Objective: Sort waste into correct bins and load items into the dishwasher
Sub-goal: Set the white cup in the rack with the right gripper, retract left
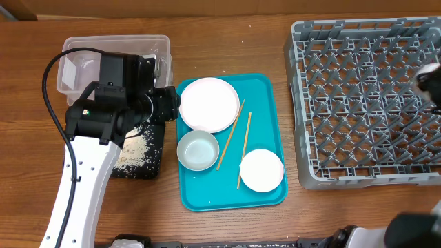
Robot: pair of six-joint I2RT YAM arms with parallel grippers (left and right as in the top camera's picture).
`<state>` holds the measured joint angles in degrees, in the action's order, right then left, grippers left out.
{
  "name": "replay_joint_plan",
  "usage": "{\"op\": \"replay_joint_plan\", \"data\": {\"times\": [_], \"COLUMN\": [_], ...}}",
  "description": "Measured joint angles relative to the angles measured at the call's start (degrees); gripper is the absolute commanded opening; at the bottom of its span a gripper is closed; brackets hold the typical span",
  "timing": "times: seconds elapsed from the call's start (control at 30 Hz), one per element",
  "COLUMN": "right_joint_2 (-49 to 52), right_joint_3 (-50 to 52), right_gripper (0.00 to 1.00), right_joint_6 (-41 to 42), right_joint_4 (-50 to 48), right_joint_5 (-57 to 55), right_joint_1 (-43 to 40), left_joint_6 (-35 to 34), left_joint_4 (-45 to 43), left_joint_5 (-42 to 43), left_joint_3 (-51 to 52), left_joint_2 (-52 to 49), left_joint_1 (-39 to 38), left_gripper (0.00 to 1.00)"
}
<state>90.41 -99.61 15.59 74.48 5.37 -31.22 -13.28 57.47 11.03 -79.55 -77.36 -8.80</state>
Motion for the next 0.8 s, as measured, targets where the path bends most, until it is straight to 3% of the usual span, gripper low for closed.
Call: {"op": "replay_joint_plan", "data": {"times": [0.37, 0.8], "right_joint_2": [12.35, 13.49], "right_joint_3": [-0.15, 5.11], "right_gripper": [0.31, 0.32], "right_joint_6": [1.97, 2.21], "right_joint_4": [5.49, 2.34], "right_joint_5": [-6.49, -7.56], "right_joint_1": [-6.56, -7.39], "left_joint_6": [0.00, 0.00], "left_joint_4": [0.70, 0.92], "left_joint_5": [-0.42, -0.46], "left_joint_3": [0.00, 0.00], "left_joint_2": [0.00, 0.00], "left_joint_1": [0.00, 0.00], "left_gripper": [0.67, 0.67]}}
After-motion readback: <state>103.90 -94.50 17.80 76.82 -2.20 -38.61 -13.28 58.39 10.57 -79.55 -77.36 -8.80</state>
